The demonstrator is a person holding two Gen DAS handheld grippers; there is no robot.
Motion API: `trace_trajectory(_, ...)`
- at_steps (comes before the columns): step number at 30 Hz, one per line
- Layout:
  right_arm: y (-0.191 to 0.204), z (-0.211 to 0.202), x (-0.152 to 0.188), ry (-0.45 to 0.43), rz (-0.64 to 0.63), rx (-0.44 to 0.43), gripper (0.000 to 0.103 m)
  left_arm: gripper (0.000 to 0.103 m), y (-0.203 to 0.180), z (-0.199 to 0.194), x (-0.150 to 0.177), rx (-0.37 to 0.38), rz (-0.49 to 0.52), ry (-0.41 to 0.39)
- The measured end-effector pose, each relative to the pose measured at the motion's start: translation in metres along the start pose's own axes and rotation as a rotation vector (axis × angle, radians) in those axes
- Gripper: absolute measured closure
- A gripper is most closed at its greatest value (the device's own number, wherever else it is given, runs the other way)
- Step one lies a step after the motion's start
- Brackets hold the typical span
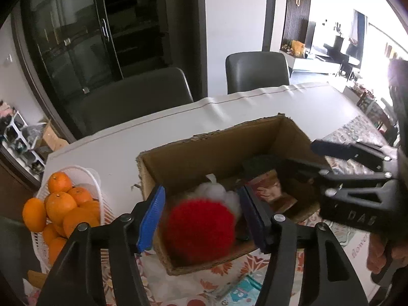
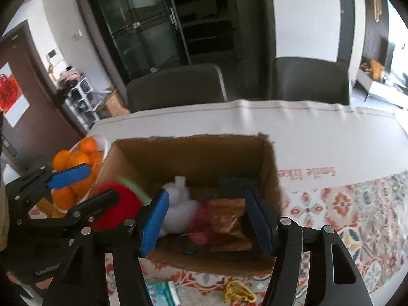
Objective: Organize soft objects
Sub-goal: 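Open the left tool over the box while the right tool releases the pink packet inside, then withdraw both tools from the box toward the tissue pack and keychain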
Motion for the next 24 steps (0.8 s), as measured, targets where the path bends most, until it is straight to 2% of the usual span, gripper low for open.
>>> trace_trajectory(8, -0.001, -0.025, 0.004, -0.063, -0.039, 0.062, 0.039, 0.031, -0.001, -0.021, 0.004, -0.097, 0.048, -0.05)
trace_trajectory(18, 0.008, -0.06, 0.024, -0.117, -0.088, 0.072, 0.039, 0.029, -0.017, -0.052, 0.019, -0.116, 0.11, -0.087)
trace_trajectory(24, 0.013, -0.078, 0.04, -0.103, -0.139, 0.095, 0.039, 0.029, -0.03, -0.062, 0.035, -0.109, 0.158, -0.068)
Point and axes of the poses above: each gripper's, at about its wrist camera, not at the fingertips, and z roughly the way its jaws point, y to its left, x to its underside, the point moved 10 cm from there along z, roughly the way its jaws point, and after that the axes turned 4 degrees about z, right-handed, at the moved point
